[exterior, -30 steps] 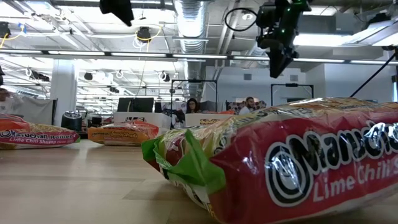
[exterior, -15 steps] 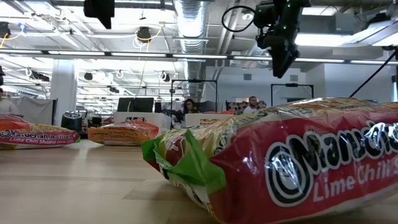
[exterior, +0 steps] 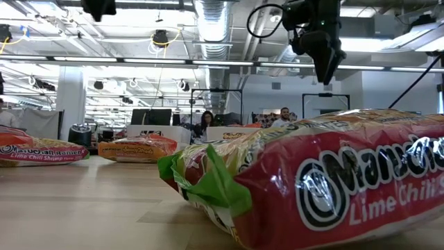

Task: Sort Maruchan noodles
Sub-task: Put the orange noodle pack into the middle white bin

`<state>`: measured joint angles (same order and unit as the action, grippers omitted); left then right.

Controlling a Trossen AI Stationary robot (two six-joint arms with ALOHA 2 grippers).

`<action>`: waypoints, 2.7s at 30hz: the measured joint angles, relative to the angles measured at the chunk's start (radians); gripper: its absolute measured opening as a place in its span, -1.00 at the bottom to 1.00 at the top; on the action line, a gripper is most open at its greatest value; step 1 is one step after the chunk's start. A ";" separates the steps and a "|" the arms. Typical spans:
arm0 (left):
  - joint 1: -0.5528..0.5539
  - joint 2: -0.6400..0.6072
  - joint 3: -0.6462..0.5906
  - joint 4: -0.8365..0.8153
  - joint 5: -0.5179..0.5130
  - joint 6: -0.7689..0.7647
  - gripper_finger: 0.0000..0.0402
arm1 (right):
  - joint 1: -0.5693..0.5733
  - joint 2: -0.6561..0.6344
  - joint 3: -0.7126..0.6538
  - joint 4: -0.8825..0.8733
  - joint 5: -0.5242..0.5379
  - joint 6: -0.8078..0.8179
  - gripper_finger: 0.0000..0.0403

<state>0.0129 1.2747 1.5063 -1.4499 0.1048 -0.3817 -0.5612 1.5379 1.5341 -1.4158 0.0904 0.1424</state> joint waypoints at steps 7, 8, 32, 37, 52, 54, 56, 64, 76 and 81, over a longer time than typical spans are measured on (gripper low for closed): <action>-0.157 0.001 -0.129 0.068 0.035 -0.092 -0.07 | 0.096 0.000 0.000 -0.002 -0.059 0.103 0.04; -0.177 0.001 -0.144 0.083 0.039 -0.108 -0.07 | 0.111 0.000 0.000 -0.002 -0.065 0.113 0.04; -0.546 0.003 -0.418 0.490 -0.015 -0.398 -0.07 | 0.452 0.000 0.000 -0.001 -0.066 0.278 0.04; -0.592 0.004 -0.461 0.543 -0.029 -0.474 -0.07 | 0.487 0.001 0.000 0.008 -0.065 0.279 0.04; -0.708 0.003 -0.568 0.663 -0.139 -0.693 -0.07 | 0.502 0.001 0.000 0.042 -0.063 0.279 0.04; -0.719 0.003 -0.580 0.676 -0.153 -0.723 -0.07 | 0.502 0.001 0.000 0.046 -0.063 0.279 0.04; -0.730 0.003 -0.598 0.695 -0.162 -0.746 -0.07 | 0.502 0.001 0.000 0.051 -0.062 0.278 0.04; -0.762 0.003 -0.677 0.829 -0.172 -0.801 -0.07 | 0.502 0.001 0.000 0.063 -0.062 0.278 0.04; -0.779 0.003 -0.747 0.863 -0.173 -0.835 -0.07 | 0.502 0.001 0.000 0.067 -0.061 0.278 0.04; -0.779 0.003 -0.771 0.869 -0.173 -0.832 -0.07 | 0.502 0.001 0.000 0.067 -0.060 0.278 0.04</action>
<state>-0.7658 1.2781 0.7356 -0.5810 -0.0677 -1.2140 -0.0593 1.5387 1.5337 -1.3484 0.0299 0.4206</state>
